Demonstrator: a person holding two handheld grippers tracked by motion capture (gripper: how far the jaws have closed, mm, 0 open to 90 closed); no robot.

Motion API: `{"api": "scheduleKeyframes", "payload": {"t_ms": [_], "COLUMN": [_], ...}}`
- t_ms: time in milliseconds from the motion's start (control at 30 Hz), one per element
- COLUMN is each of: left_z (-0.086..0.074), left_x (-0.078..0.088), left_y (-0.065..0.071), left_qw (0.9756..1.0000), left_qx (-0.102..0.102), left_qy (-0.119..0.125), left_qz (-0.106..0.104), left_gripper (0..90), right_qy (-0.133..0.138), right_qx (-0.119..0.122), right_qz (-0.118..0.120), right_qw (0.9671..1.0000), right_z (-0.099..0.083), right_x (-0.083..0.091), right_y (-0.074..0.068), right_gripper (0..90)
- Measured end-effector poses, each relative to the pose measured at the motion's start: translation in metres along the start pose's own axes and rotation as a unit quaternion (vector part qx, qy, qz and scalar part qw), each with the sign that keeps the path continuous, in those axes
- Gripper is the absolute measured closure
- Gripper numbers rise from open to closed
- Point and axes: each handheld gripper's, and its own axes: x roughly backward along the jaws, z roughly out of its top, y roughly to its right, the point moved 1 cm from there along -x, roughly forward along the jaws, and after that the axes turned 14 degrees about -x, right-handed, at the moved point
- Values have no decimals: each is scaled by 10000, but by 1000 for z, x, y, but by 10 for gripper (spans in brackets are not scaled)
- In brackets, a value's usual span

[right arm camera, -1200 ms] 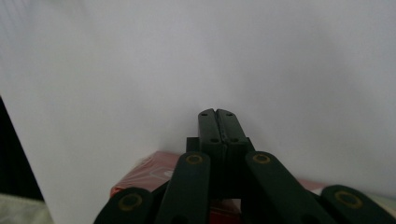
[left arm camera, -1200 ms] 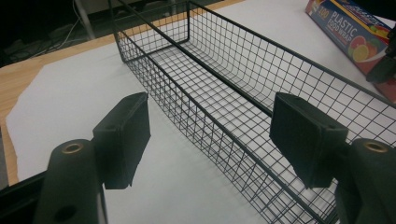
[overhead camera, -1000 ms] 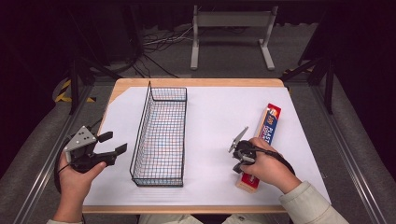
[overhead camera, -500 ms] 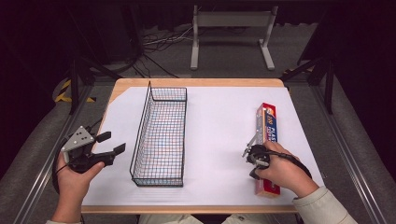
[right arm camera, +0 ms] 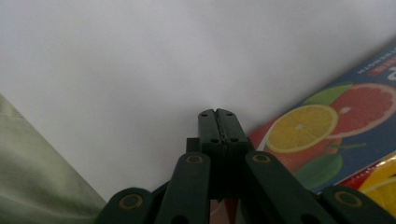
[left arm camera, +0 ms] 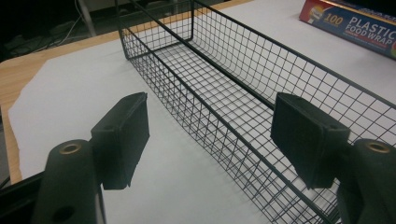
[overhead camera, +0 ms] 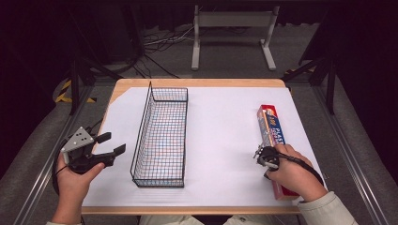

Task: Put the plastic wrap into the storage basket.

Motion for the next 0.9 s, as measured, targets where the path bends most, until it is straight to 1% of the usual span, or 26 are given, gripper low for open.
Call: {"api": "scheduleKeyframes", "payload": {"t_ms": [33, 67, 100, 133, 167, 200, 233, 267, 300, 333, 367, 400, 433, 467, 500, 533, 567, 633, 667, 700, 733, 767, 800, 833, 867, 900], "left_z": [0, -1, -1, -1, -1, -1, -1, -1, -1, 0, 0, 1, 1, 1, 2, 3, 3, 4, 5, 5, 7, 7, 8, 8, 9, 9], "left_x": [0, 0, 0, 0, 0, 0, 0, -1, -1, -1, -1, -1, -2, -2, -2, -2, -3, -4, -4, -4, -6, -6, -7, -8, -10, -10], "left_y": [0, -1, -1, -2, -2, -1, -1, -1, -1, -1, -2, -3, -4, -4, -6, -8, -9, -10, -11, -11, -11, -11, -11, -11, -11, -11], "left_qw": [10000, 10000, 10000, 10000, 10000, 10000, 10000, 10000, 10000, 10000, 10000, 10000, 9999, 9999, 9998, 9992, 9988, 9985, 9985, 9985, 9984, 9984, 9985, 9988, 9992, 9992], "left_qx": [0, 37, 23, 27, 27, 46, 44, 44, 34, 47, 24, 46, 78, 78, 146, 263, 302, 342, 341, 341, 316, 316, 280, 233, 160, 160], "left_qy": [0, 2, -2, -3, -8, -8, -12, -9, -4, 1, 13, 25, 61, 61, 143, 282, 370, 419, 422, 422, 459, 459, 448, 417, 364, 364], "left_qz": [0, 8, 11, 13, 12, 1, -8, -8, -4, 2, 16, 17, 22, 22, 13, -71, -128, -112, -118, -118, -123, -123, -105, -93, -73, -73], "left_gripper": [286, 286, 286, 286, 286, 285, 285, 285, 284, 283, 282, 280, 277, 274, 274, 274, 275, 276, 275, 275, 275, 275, 274, 273, 272, 271], "right_qy": [173, 278, 401, 580, 817, 969, 1177, 1500, 1794, 1984, 2094, 2324, 2470, 2470, 2627, 2905, 3006, 3210, 3231, 3231, 3163, 3163, 3116, 3019, 2930, 2930], "right_qx": [-45, -14, -35, -101, -155, -193, -231, -323, -384, -466, -502, -630, -756, -756, -941, -1392, -1612, -2033, -2208, -2208, -2742, -2742, -3116, -3282, -3401, -3401], "right_qz": [166, 215, 286, 381, 563, 670, 749, 818, 818, 758, 706, 660, 679, 679, 720, 691, 600, 335, 108, 108, -124, -124, -161, -198, -251, -251], "right_qw": [9997, 9994, 9988, 9975, 9949, 9929, 9899, 9848, 9796, 9761, 9740, 9683, 9637, 9637, 9576, 9442, 9381, 9244, 9202, 9202, 9081, 9081, 8975, 8948, 8932, 8932], "right_z": [-1, -2, -3, -3, -4, -4, -5, -6, -6, -7, -8, -9, -9, -9, -11, -15, -17, -21, -23, -23, -27, -27, -29, -30, -31, -31], "right_x": [2, 4, 5, 7, 9, 11, 14, 18, 22, 25, 27, 31, 33, 33, 35, 41, 42, 45, 45, 45, 41, 41, 37, 34, 31, 31], "right_y": [1, 1, 1, 1, 1, 1, 2, 2, 3, 4, 5, 7, 8, 8, 10, 15, 18, 25, 30, 30, 39, 39, 46, 49, 51, 51], "right_gripper": [900, 900, 894, 865, 851, 829, 767, 674, 622, 580, 511, 431, 410, 410, 397, 361, 351, 332, 331, 331, 273, 273, 263, 261, 260, 260]}}
